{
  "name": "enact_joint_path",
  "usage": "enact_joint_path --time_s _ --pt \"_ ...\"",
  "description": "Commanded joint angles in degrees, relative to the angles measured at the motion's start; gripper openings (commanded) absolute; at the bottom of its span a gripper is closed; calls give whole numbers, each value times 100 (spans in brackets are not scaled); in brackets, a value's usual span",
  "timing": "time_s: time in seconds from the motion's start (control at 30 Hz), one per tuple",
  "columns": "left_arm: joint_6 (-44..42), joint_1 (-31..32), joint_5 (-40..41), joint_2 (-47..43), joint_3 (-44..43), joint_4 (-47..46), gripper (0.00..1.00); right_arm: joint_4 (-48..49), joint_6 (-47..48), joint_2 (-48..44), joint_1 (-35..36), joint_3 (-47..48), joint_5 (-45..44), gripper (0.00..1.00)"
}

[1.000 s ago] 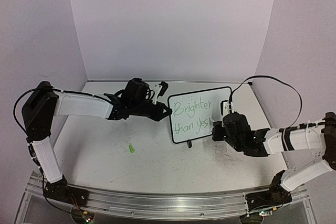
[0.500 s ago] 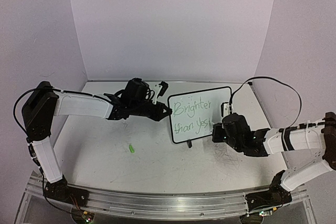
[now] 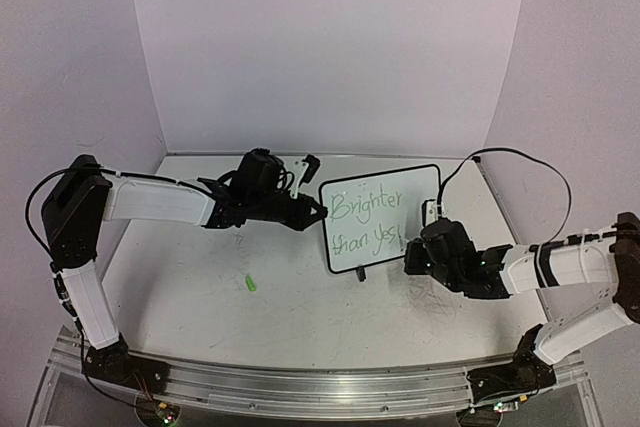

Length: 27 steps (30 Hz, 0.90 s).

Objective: Write a sentence on the whiteboard

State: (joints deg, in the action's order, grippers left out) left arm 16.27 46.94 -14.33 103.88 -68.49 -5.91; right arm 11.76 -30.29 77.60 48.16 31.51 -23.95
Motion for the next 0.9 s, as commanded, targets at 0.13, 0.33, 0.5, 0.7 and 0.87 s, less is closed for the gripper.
enact_joint_path --time_s 0.13,0.33,0.5,0.7,0.87 --pt "-291 -80 445 -266 13 -13 0 89 202 -279 -18 134 -194 0" --pt "-300 -80 448 -272 11 -10 0 536 711 -452 -24 71 273 0" --pt "-310 -79 470 -277 18 -14 0 570 662 -267 -26 164 227 0" --pt "-326 -80 484 -293 25 -11 0 427 532 -185 -26 182 19 0" --pt "-326 -79 475 -280 20 -14 0 296 445 -166 -26 150 -23 0"
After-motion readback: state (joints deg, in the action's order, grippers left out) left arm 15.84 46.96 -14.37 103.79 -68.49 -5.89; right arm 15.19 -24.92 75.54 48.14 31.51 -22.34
